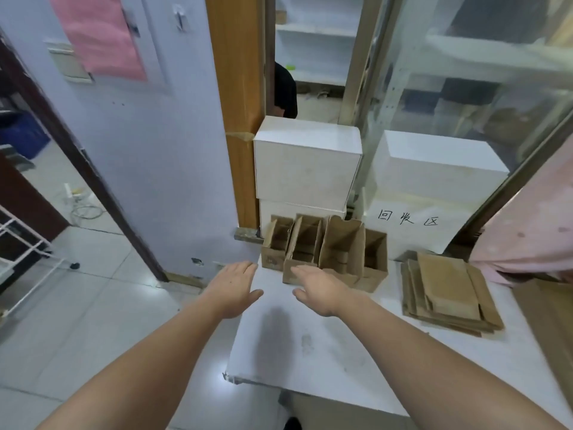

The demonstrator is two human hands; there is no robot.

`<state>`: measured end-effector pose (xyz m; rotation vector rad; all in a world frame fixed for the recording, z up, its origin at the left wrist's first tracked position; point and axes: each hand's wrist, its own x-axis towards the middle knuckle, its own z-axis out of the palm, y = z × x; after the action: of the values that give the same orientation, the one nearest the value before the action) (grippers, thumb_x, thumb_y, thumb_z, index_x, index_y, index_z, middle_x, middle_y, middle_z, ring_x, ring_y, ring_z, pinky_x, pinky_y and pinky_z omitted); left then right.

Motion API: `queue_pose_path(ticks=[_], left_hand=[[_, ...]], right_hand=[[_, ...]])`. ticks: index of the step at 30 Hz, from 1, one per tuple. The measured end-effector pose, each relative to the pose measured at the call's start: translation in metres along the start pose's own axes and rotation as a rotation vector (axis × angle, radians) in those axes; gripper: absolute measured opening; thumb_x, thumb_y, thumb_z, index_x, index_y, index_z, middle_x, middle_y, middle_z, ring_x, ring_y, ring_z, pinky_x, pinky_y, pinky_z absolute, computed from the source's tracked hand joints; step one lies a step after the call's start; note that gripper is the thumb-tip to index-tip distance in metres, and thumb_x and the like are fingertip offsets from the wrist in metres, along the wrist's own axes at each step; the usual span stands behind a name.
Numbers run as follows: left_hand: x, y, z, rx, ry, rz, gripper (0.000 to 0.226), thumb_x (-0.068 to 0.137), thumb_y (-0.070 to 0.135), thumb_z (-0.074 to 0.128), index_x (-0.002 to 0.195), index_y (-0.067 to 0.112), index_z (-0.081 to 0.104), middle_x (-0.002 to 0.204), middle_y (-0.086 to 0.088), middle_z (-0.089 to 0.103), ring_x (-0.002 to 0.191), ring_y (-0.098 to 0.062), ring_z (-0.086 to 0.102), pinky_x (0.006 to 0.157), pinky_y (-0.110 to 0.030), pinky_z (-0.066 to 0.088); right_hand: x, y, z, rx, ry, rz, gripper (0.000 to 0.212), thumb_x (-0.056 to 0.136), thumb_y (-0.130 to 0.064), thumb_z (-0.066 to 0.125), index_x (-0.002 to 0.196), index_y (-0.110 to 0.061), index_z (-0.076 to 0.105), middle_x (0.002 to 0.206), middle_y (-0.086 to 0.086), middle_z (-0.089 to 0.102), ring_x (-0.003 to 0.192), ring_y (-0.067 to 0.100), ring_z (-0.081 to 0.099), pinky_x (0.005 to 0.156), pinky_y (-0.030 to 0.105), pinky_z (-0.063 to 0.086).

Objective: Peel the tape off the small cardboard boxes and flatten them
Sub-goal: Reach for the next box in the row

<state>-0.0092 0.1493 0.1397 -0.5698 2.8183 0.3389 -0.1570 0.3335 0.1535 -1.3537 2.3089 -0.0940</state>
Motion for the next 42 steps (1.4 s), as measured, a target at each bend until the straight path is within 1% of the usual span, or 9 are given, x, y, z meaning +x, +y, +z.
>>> queue_pose_path(ticks=[6,11,16,21,25,33,38,40,42], left_hand=[[0.029,-0.006,-0.014,0.0,0.005,0.011,0.071,0.106,0.055,0.043,0.163,0.018,0.023,0.169,-0.004,0.025,0.155,-0.023,0.024,0.126,-0.04,0.018],[0.056,-0.022,-0.024,-0.003,-0.004,0.043,0.071,0.106,0.054,0.044,0.163,0.019,0.021,0.17,-0.003,0.024,0.155,-0.023,0.023,0.126,-0.04,0.018],[0.09,-0.045,-0.027,-0.02,-0.027,0.12,0.071,0.107,0.052,0.043,0.164,0.018,0.019,0.171,-0.003,0.022,0.156,-0.022,0.022,0.127,-0.037,0.015],[0.136,-0.081,-0.018,-0.021,-0.052,0.238,0.072,0.106,0.053,0.044,0.164,0.016,0.021,0.17,-0.004,0.024,0.156,-0.022,0.022,0.127,-0.036,0.015],[0.171,-0.102,-0.007,-0.058,-0.109,0.291,0.075,0.105,0.055,0.043,0.163,0.013,0.022,0.169,-0.007,0.027,0.155,-0.023,0.025,0.126,-0.037,0.018],[0.202,-0.097,0.004,-0.282,-0.209,0.338,0.062,0.106,0.036,0.055,0.157,0.012,0.031,0.157,-0.011,0.043,0.141,-0.029,0.044,0.115,-0.034,0.033],[0.209,-0.087,0.025,-0.473,-0.257,0.297,0.066,0.104,0.044,0.054,0.158,0.018,0.028,0.158,-0.007,0.036,0.138,-0.03,0.047,0.111,-0.04,0.04],[0.212,-0.087,0.032,-0.597,-0.261,0.274,0.066,0.1,0.051,0.058,0.153,0.025,0.031,0.145,-0.002,0.046,0.129,-0.025,0.054,0.101,-0.034,0.046],[0.211,-0.087,0.037,-0.719,-0.288,0.238,0.064,0.099,0.05,0.063,0.15,0.027,0.031,0.132,0.005,0.052,0.12,-0.017,0.056,0.093,-0.026,0.043]], right_hand=[[0.045,-0.022,-0.005,0.107,0.057,-0.012,0.061,0.106,-0.034,0.044,0.16,-0.018,0.022,0.166,0.003,0.026,0.151,0.023,0.028,0.122,0.039,0.028],[0.072,-0.032,-0.008,0.167,0.048,0.062,0.058,0.106,-0.03,0.046,0.158,-0.015,0.025,0.161,0.007,0.033,0.145,0.027,0.037,0.117,0.04,0.034],[0.107,-0.042,-0.007,0.264,0.063,0.205,0.052,0.105,-0.028,0.048,0.153,-0.013,0.034,0.151,0.008,0.044,0.137,0.027,0.045,0.114,0.041,0.039],[0.143,-0.056,-0.005,0.326,0.073,0.346,0.057,0.105,-0.026,0.047,0.156,-0.01,0.028,0.155,0.011,0.038,0.145,0.029,0.034,0.119,0.042,0.032],[0.163,-0.067,0.007,0.393,0.102,0.482,0.055,0.103,-0.031,0.049,0.152,-0.01,0.034,0.149,0.01,0.04,0.141,0.03,0.036,0.115,0.043,0.035],[0.185,-0.066,0.021,0.547,0.191,0.698,0.078,0.102,-0.038,0.055,0.16,-0.005,0.015,0.169,0.013,0.008,0.156,0.027,0.01,0.126,0.039,0.016],[0.2,-0.054,0.027,0.599,0.192,0.767,0.066,0.102,-0.026,0.055,0.157,-0.006,0.025,0.165,0.01,0.02,0.152,0.029,0.022,0.122,0.037,0.022],[0.204,-0.053,0.029,0.612,0.2,0.772,0.065,0.101,-0.022,0.054,0.156,-0.005,0.026,0.163,0.01,0.025,0.148,0.03,0.027,0.12,0.037,0.025],[0.207,-0.052,0.034,0.64,0.23,0.783,0.066,0.098,-0.02,0.056,0.157,-0.009,0.028,0.159,0.011,0.033,0.144,0.03,0.033,0.119,0.039,0.03]])
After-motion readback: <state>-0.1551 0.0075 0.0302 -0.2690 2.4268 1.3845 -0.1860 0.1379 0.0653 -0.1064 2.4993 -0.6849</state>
